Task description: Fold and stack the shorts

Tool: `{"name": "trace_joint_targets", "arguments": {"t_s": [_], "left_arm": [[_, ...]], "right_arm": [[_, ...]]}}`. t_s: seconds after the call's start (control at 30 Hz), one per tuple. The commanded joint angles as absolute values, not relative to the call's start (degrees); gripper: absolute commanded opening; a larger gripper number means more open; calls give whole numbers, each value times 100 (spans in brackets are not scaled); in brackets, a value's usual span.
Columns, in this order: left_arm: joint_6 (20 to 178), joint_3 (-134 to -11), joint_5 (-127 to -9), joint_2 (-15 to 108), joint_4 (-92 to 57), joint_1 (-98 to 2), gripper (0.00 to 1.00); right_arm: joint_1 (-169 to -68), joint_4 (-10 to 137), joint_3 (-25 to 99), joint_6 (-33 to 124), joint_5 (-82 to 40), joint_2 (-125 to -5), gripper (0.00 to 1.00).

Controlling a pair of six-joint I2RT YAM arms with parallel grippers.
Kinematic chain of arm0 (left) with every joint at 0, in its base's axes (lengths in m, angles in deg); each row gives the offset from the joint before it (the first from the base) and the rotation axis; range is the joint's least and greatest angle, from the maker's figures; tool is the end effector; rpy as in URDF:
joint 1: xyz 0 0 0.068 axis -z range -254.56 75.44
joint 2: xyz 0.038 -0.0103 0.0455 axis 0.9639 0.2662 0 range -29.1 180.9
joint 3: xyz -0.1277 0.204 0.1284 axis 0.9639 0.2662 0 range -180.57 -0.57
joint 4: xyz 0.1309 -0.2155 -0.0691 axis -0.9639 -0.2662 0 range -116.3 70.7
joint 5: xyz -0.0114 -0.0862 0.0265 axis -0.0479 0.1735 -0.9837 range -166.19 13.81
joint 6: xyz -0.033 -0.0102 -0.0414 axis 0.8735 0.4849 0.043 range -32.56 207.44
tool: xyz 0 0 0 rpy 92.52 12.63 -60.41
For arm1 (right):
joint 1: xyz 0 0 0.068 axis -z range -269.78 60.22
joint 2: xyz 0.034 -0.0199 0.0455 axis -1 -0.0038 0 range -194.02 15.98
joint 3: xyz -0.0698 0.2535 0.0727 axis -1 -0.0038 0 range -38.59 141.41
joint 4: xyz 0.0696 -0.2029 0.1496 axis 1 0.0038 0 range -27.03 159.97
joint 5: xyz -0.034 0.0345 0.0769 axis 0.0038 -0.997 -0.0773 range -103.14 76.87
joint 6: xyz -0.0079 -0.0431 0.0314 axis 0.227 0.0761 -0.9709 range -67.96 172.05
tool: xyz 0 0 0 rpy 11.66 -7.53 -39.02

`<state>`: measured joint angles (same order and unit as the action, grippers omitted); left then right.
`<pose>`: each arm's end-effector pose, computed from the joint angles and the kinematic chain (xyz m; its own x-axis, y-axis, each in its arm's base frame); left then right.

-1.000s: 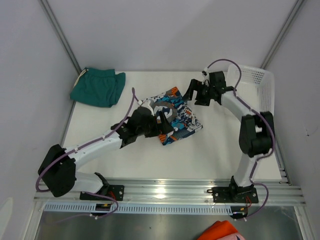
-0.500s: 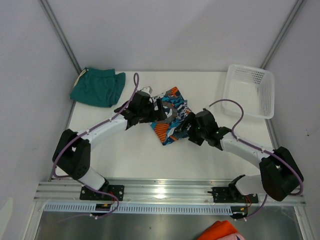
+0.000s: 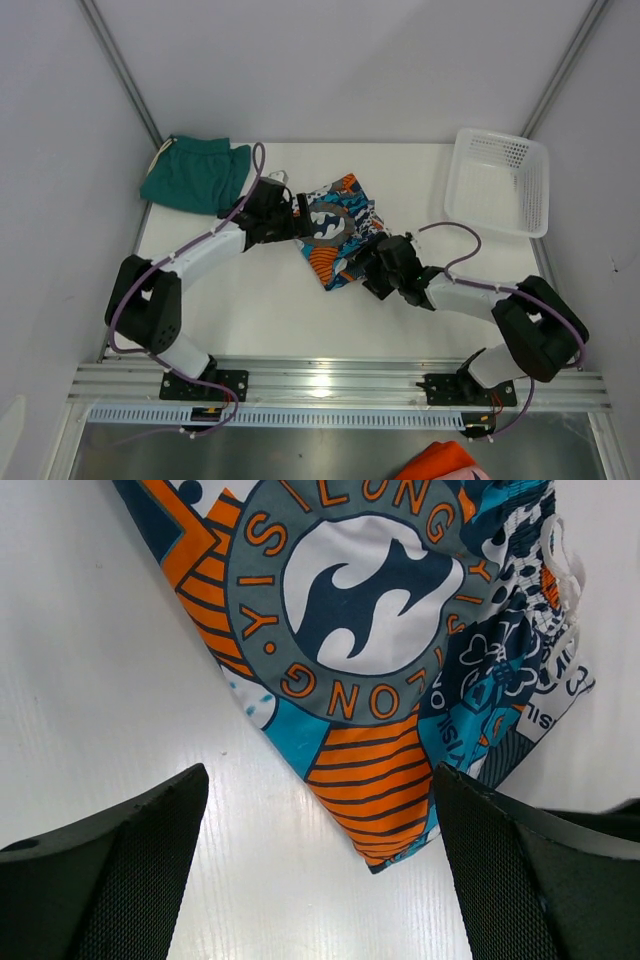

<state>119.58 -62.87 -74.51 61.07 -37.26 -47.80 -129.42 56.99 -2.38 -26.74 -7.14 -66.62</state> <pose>0.3047 -0.1548 0.2374 -0.7914 -0.1965 -0.5788 0.0557 0.9198 -0.3884 0.2193 0.1769 0.1683 -0.6594 0.7205 -0.2145 0.3783 0.5646 0.7335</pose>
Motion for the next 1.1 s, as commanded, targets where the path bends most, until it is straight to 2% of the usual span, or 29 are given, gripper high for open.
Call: {"name": "trace_joint_targets", "arguments": {"t_s": [0.0, 0.3, 0.5, 0.53, 0.7, 0.73, 0.83, 0.97, 1.07], "left_arm": [[11732, -6341, -7540, 5668, -3776, -4802, 95], [11688, -6078, -7557, 5229, -3793, -4819, 95], [11670, -6033, -7583, 5176, -3785, -4828, 95], [11670, -6025, -7592, 5167, -3793, -4828, 95], [11662, -5946, -7592, 5150, -3776, -4846, 95], [11662, -5945, -7584, 5149, -3758, -4846, 95], [11627, -5919, -7584, 5176, -3741, -4854, 95], [11574, -5972, -7548, 5263, -3688, -4872, 95], [11416, -6086, -7522, 5395, -3688, -4889, 95]], "right_arm": [[-13003, 5137, -150, -3074, -417, -7058, 99], [-13012, 4811, 61, -3690, -154, -7998, 97], [-13003, 4548, 237, -3734, 84, -8464, 76], [-12977, 4452, 220, -3699, 110, -8517, 65], [-12714, 4188, 88, -2980, 33, -8439, 38], [-12652, 3987, 27, -2830, -64, -8395, 26], [-12310, 3958, -132, -2049, -705, -8272, 0], [-11923, 4852, 322, -486, -1856, -8228, 0], [-11878, 6363, 763, 1140, -2630, -8272, 0]]}}
